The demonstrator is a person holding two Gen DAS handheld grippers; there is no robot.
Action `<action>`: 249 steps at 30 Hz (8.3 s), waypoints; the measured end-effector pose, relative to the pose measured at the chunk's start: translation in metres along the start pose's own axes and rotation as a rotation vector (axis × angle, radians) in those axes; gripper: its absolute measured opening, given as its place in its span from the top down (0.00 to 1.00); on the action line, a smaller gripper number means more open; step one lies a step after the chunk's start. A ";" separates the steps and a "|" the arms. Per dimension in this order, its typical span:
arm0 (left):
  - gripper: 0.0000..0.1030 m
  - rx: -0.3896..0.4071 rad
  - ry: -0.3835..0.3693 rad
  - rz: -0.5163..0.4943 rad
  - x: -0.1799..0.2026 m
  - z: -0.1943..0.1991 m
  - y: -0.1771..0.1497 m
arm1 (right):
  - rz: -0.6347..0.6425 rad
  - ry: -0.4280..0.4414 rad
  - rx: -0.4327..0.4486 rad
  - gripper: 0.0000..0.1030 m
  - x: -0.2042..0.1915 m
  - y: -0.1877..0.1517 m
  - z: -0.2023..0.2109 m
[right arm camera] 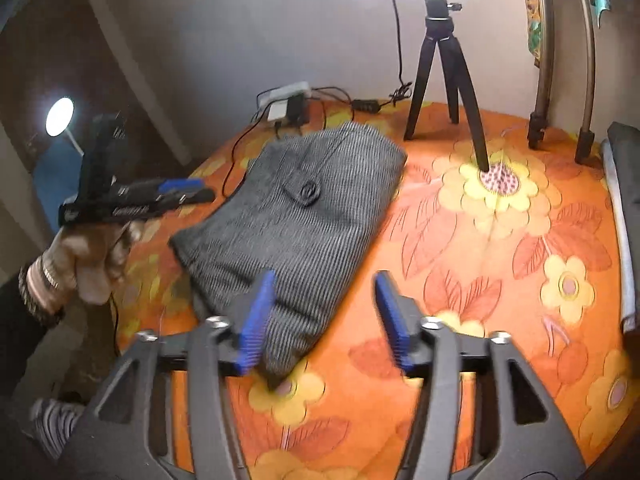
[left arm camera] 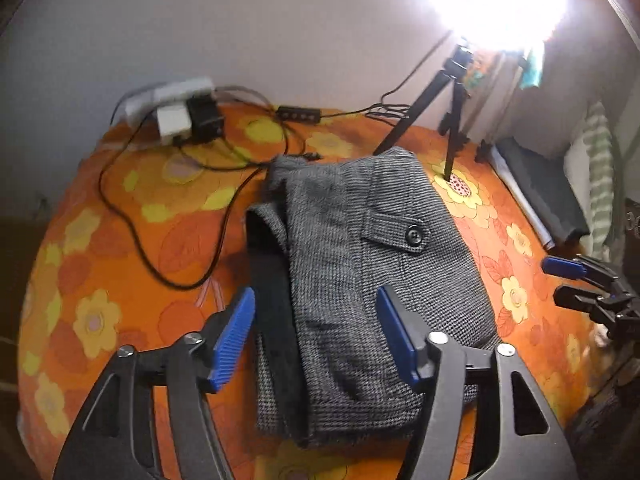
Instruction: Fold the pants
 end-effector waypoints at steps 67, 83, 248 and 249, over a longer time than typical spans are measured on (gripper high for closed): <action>0.79 0.145 -0.138 0.131 -0.005 -0.043 0.017 | -0.113 0.068 0.026 0.84 0.010 0.058 -0.084; 0.81 0.233 -0.199 0.011 0.083 0.026 0.032 | -0.025 -0.002 0.164 0.84 -0.008 0.056 0.043; 0.27 0.278 -0.106 -0.321 0.347 0.094 -0.091 | -0.164 -0.757 0.425 0.00 0.039 -0.116 0.305; 0.27 0.276 -0.109 -0.317 0.347 0.094 -0.091 | -0.166 -0.760 0.424 0.00 0.040 -0.117 0.304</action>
Point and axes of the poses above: each gripper's, at about its wrist camera, not at the fingertips, and z roughly against the way its jaws point, x to its right, y to its top, the point moved 2 cm from there along -z, roughly the way its jaws point, and after that the axes turned 2 degrees about x, right-handed, at the moved point
